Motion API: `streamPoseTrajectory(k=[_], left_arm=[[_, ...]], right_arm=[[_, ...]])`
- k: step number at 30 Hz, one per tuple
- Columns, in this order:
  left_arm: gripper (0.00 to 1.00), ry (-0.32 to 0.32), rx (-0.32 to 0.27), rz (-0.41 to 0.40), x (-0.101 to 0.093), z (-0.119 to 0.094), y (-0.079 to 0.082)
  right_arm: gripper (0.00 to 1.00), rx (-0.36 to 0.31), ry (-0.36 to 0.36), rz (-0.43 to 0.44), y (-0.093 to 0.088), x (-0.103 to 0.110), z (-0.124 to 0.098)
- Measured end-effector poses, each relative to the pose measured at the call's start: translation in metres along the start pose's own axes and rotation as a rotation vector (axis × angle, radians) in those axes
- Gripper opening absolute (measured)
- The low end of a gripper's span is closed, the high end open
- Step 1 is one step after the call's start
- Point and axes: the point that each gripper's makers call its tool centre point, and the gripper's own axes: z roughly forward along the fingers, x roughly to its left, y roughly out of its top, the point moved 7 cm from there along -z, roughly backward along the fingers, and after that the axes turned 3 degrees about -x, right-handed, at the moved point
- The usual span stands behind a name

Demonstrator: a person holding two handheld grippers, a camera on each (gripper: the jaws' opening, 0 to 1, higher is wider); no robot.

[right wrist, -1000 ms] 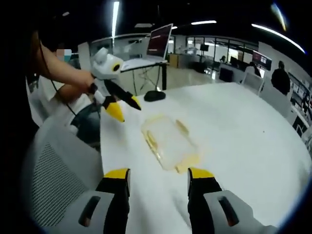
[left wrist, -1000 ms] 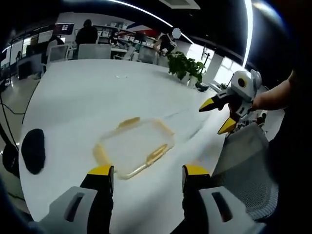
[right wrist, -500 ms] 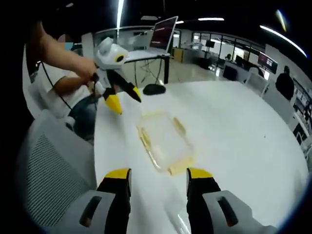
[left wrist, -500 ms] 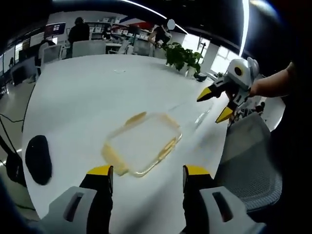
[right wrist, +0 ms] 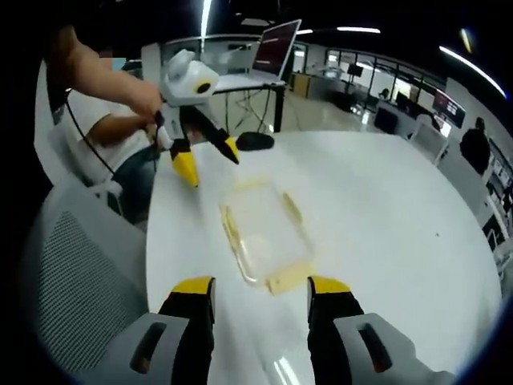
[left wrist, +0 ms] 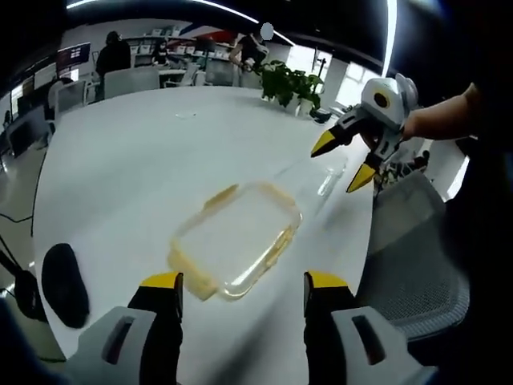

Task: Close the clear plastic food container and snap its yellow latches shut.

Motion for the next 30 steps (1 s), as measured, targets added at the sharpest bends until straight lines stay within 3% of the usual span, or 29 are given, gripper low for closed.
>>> streamPoseTrajectory(k=[13,30], left_arm=[[0.61,-0.013,0.042,0.035,0.014,0.003,-0.004],[0.62,-0.054,0.141,0.168,0.027,0.017,-0.002]], right_arm=[[0.45,0.065,0.027,-0.032,-0.004,-0.013,0.012],[0.45,0.122,0.084,-0.030,-0.007,-0.026,0.027]])
